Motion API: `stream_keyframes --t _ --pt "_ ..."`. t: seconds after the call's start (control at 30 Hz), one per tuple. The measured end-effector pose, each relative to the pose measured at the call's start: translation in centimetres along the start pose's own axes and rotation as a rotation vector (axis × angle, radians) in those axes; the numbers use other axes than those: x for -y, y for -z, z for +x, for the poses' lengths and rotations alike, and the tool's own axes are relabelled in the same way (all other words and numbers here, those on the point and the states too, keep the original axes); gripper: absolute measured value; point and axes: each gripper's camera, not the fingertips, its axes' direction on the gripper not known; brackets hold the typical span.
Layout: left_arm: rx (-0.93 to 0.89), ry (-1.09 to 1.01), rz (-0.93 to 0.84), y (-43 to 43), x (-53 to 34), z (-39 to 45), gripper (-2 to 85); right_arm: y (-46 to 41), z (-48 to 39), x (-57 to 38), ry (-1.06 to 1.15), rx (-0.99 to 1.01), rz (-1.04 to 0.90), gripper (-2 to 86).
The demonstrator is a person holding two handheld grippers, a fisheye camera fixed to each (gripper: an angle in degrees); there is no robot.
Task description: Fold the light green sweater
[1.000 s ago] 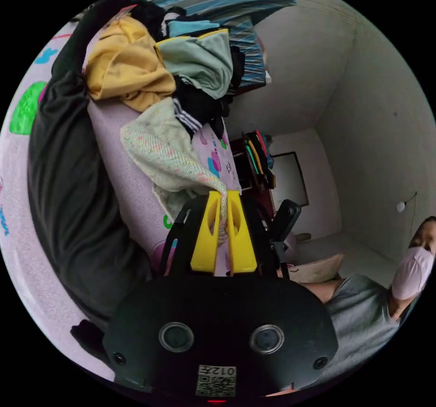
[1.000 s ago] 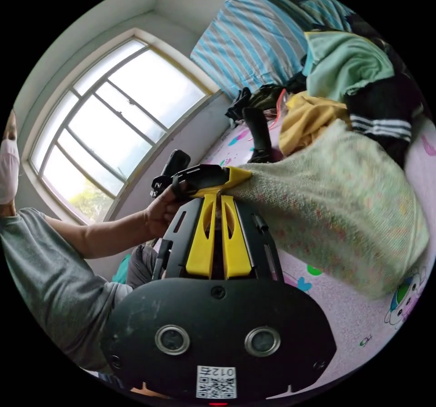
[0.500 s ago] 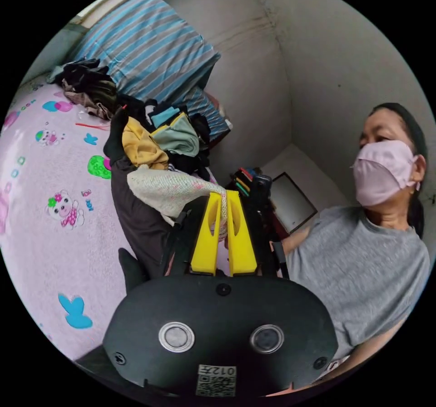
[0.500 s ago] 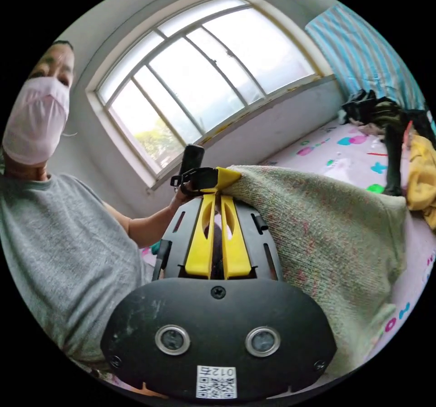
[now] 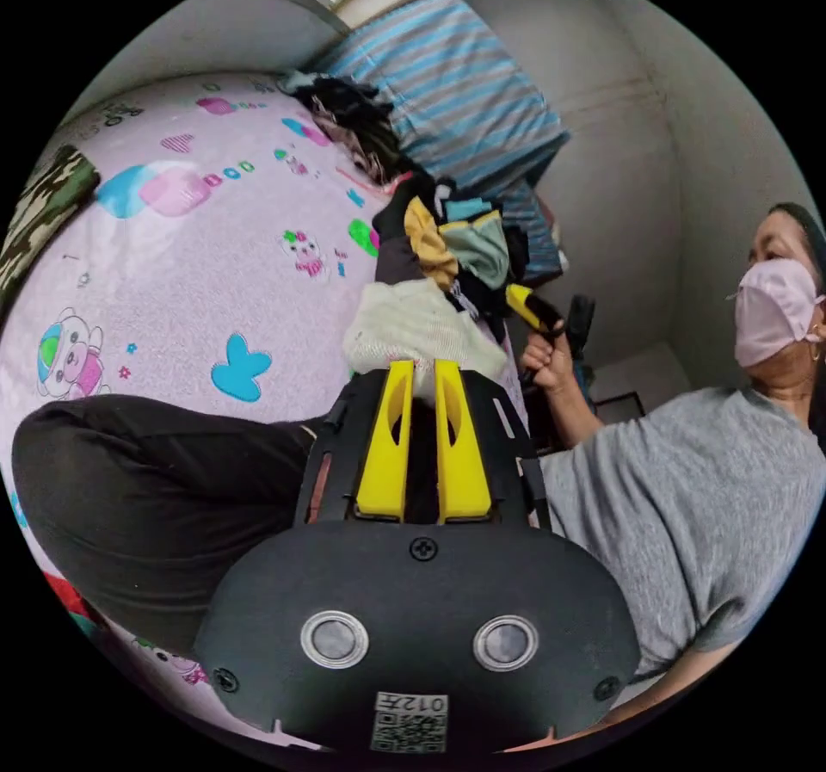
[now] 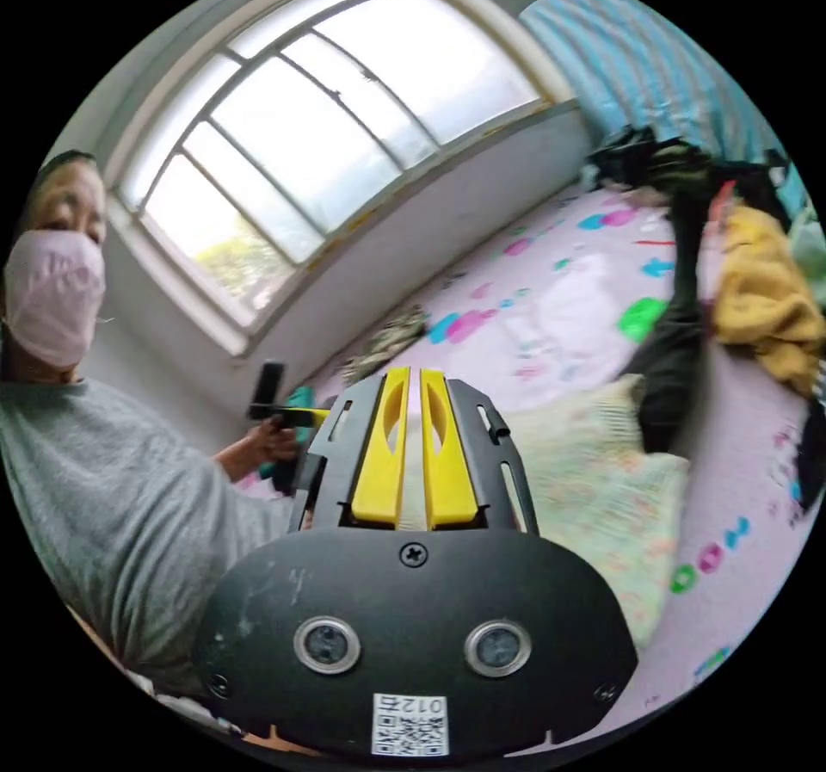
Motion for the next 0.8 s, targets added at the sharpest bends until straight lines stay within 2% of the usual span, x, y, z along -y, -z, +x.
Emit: stream_keyframes --t 0.07,0.13,0.2,0.3,0.43,0.5,0.57,0.7,0.8 --pt "0.108 -0.01 0.116 2.4 1.4 0.3 6.2 1.9 3.3 -0.5 -0.102 -0.197 0.021 5.4" --pt "0.232 -0.055 0.113 2.5 3.0 1.6 7.7 2.8 7.0 -1.5 -0.214 -0.269 -0.023 8.0" --pt "0.261 -0.125 0.067 1.0 4.8 3.2 8.8 3.0 11.3 -3.5 -0.366 -0.177 -0.08 10.2" --pt "0.163 -0.25 -0.028 -4.2 7.4 6.6 9.9 2.7 14.4 -6.2 -0.496 0.002 -0.072 9.9" --pt "-0.029 -0.382 -0.219 -13.9 9.2 11.5 10.7 2.4 15.6 -7.4 -0.56 0.017 -0.051 5.3" --pt "-0.024 -0.471 -0.268 -17.0 9.8 13.6 10.9 2.2 16.3 -7.2 -0.565 0.051 -0.048 3.3" --pt "0.076 -0.563 -0.275 -19.9 11.6 14.8 11.0 2.2 17.0 -6.9 -0.55 0.057 -0.047 4.2" --pt "0.119 -0.497 -0.323 -23.3 17.4 11.8 11.4 1.0 18.6 -6.4 -0.52 0.047 -0.121 7.5" --pt "0.066 -0.324 -0.346 -25.7 22.3 7.3 11.6 -0.3 19.4 -6.3 -0.509 0.054 -0.15 7.7"
